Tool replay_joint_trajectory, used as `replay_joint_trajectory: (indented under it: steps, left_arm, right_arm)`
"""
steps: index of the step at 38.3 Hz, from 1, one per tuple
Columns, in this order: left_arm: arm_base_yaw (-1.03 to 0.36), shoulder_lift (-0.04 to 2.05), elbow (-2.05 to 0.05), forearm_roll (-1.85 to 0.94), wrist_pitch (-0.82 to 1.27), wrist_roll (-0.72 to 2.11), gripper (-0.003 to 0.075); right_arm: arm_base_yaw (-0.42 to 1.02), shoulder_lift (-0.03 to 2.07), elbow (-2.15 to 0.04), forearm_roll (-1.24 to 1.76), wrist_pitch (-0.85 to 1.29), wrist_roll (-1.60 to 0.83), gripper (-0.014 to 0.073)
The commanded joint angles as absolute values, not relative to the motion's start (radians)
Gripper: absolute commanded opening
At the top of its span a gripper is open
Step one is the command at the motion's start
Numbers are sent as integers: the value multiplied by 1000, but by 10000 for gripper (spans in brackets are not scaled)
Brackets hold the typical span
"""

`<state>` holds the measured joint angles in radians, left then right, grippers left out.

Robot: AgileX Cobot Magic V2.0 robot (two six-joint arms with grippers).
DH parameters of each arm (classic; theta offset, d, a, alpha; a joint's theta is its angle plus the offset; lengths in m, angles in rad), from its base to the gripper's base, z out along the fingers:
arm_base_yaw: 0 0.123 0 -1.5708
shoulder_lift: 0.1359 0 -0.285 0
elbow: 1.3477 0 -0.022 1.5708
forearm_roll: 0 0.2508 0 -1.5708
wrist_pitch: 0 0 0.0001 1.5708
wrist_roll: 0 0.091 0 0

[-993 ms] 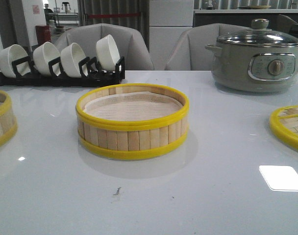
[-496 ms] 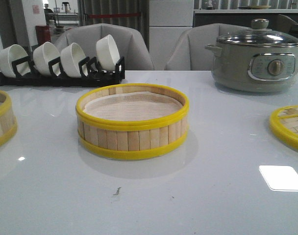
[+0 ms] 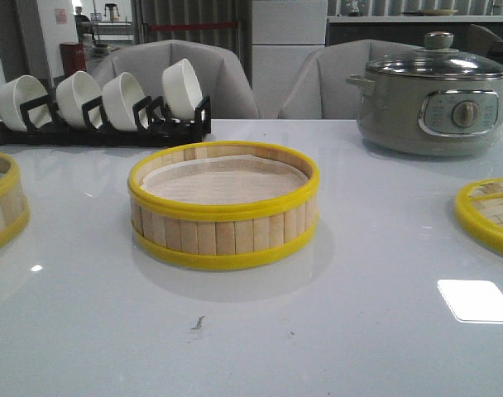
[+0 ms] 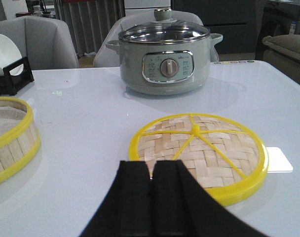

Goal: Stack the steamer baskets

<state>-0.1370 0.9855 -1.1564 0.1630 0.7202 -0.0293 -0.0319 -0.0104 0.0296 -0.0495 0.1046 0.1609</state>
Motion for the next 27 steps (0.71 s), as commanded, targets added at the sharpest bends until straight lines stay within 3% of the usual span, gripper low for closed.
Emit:
replay_joint_trajectory:
  steps: [1,12,21,27]
  left_arm:
    - [-141,975,-1186,181,657,-33,88]
    - [-141,975,-1186,237,710,-33,88]
    - [-141,975,-1186,266,710,-33,88]
    - [-141,975,-1186,264,712,-34,88]
  right_arm:
    - [-38,-30,16,-61,8,157,50]
    - [-38,-30,-63,-56,-106,157,50]
    - [-38,112,-441,-81,338,157,50]
    - [-38,350,-612,-71,410,157,50]
